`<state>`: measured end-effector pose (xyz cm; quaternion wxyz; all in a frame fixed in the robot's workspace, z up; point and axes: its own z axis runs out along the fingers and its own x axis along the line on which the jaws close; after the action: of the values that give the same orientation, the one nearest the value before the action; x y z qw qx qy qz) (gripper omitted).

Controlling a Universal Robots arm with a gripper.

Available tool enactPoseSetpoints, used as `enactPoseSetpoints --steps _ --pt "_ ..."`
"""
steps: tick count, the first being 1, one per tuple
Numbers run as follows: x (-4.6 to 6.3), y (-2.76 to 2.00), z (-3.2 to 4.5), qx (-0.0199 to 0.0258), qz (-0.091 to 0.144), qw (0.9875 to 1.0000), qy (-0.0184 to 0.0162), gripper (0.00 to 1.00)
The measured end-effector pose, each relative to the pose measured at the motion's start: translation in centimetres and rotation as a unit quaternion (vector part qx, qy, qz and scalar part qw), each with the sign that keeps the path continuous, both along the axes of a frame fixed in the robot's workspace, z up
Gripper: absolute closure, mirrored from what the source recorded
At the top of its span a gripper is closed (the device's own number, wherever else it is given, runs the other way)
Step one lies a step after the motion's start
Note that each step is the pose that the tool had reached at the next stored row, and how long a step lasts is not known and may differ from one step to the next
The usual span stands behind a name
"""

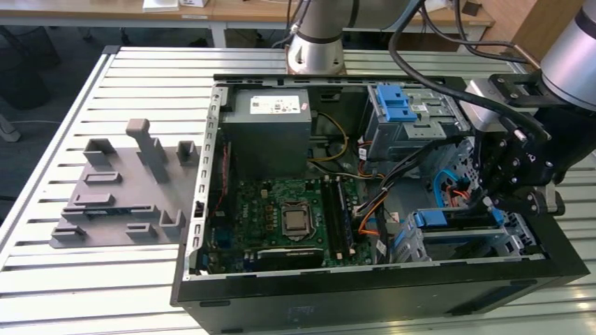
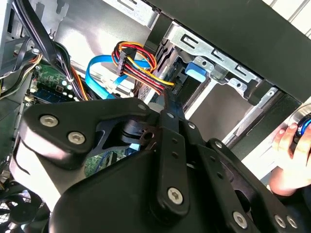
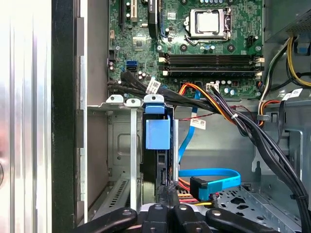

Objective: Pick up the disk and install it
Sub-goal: 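Insert the first disk wire, then insert the second disk wire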

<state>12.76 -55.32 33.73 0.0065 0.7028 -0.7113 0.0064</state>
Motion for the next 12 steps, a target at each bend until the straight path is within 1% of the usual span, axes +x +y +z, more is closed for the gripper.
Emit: enactPoseSetpoints --steps 12 --pt "0.00 0.00 0.18 0.0001 0.000 1.0000 0.0000 0.89"
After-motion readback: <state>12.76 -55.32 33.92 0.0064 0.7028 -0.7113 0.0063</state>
